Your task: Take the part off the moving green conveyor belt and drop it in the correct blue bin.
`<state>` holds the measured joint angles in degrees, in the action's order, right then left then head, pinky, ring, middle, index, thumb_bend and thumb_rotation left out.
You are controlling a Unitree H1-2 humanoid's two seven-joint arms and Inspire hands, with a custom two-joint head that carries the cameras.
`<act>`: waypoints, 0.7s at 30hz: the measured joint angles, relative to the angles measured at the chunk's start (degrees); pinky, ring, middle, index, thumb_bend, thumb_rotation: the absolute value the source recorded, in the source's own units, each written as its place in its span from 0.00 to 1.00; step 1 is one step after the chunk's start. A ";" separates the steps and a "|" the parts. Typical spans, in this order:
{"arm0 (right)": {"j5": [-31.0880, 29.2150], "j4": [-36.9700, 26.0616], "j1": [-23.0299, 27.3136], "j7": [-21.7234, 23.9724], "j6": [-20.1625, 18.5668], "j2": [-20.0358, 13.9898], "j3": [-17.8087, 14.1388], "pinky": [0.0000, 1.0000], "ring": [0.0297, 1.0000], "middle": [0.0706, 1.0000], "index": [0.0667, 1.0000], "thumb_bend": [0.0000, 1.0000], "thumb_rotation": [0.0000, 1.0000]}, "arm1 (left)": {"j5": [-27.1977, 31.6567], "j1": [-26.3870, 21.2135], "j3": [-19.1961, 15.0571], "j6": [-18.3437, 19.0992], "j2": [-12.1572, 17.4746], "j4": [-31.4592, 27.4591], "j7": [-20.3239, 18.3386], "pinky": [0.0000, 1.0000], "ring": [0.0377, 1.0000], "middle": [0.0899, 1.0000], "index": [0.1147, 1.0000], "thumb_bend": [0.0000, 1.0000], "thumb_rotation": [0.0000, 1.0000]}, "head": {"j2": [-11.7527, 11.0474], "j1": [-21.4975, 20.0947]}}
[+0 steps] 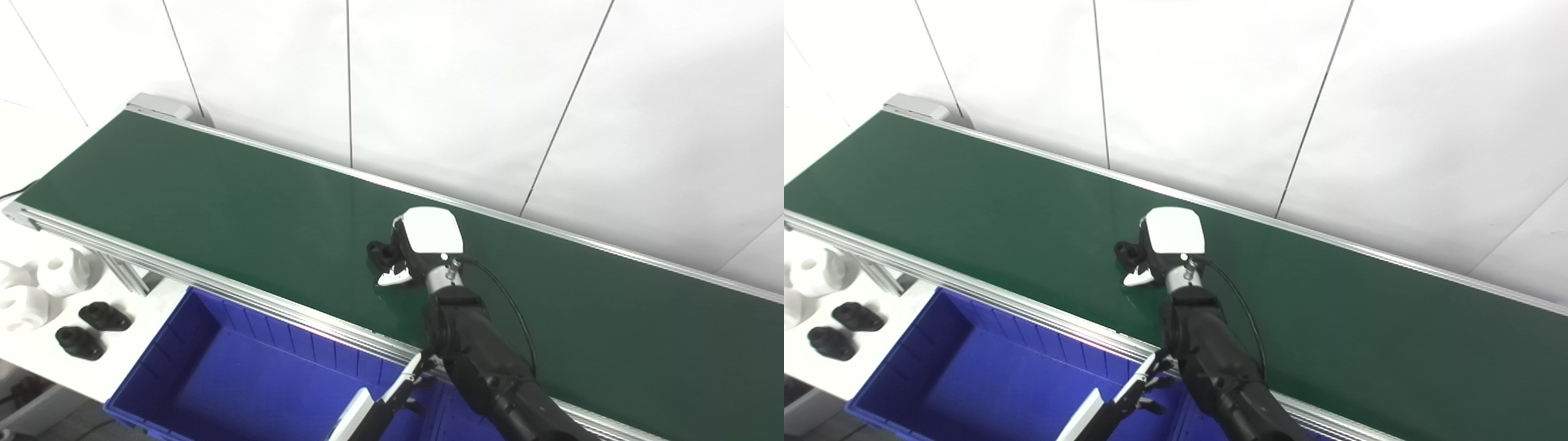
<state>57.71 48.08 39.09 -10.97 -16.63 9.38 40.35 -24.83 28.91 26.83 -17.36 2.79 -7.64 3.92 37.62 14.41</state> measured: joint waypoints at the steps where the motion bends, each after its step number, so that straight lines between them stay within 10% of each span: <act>1: 0.02 -0.11 0.02 0.00 -0.27 -0.02 0.12 0.05 0.09 0.14 0.44 0.52 0.12 | 0.00 0.00 0.01 0.00 0.01 0.00 0.11 0.69 0.86 0.96 0.98 0.86 0.75 | 0.09 -0.35; 9: -0.04 -3.17 -0.18 2.23 -2.60 -1.16 1.17 0.07 0.12 0.17 0.44 0.52 0.12 | 0.00 -0.07 0.25 0.01 0.17 0.00 0.35 0.71 0.89 0.97 0.99 0.84 0.75 | 0.44 -1.58; 21: 0.59 -30.12 -7.62 18.48 -6.18 -10.21 1.14 0.14 0.19 0.24 0.44 0.51 0.15 | 2.02 -0.39 1.05 3.03 0.81 -0.48 -1.00 0.71 0.90 0.99 1.00 0.84 0.74 | 1.67 -7.82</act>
<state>58.30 17.96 31.47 7.51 -22.80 -0.83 41.49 -22.82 28.52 27.88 -14.33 3.60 -8.12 2.92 39.29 6.60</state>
